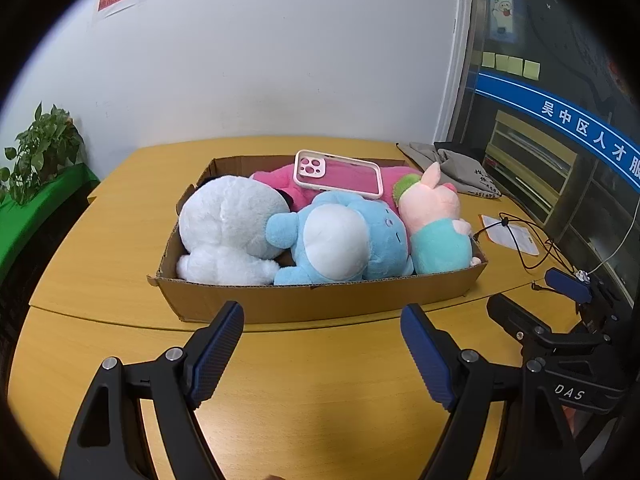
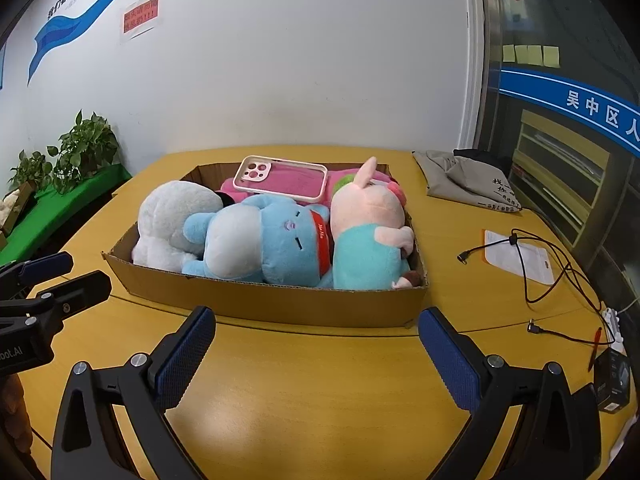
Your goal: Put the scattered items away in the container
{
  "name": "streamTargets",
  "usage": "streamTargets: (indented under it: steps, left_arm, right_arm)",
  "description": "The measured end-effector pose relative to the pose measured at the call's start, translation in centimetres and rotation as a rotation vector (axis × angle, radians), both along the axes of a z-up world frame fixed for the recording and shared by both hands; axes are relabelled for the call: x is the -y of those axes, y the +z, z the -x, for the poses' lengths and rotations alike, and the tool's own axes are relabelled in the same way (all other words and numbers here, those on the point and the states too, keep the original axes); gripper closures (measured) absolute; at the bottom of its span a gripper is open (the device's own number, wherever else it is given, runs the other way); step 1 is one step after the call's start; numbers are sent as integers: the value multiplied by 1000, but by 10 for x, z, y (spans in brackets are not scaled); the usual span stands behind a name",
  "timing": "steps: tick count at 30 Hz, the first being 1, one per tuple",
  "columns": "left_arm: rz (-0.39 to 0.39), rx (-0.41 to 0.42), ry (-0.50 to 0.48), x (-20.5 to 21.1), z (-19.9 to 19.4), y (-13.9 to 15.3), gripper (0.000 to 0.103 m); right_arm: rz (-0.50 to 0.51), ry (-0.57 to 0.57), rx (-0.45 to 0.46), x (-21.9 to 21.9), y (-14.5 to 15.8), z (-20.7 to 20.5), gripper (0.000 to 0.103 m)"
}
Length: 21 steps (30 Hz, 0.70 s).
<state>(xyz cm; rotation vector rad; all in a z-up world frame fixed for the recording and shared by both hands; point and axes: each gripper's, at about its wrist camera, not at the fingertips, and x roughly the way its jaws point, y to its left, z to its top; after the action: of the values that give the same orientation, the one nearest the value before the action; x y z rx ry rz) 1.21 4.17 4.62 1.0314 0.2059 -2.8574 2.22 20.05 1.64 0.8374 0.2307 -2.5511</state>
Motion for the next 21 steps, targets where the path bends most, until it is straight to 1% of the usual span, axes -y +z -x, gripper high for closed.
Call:
streamTargets:
  steps: [21]
  left_arm:
    - [-3, 23, 9, 0, 0, -13, 22]
  right_arm:
    - [-5, 0, 5, 1, -6, -1, 0]
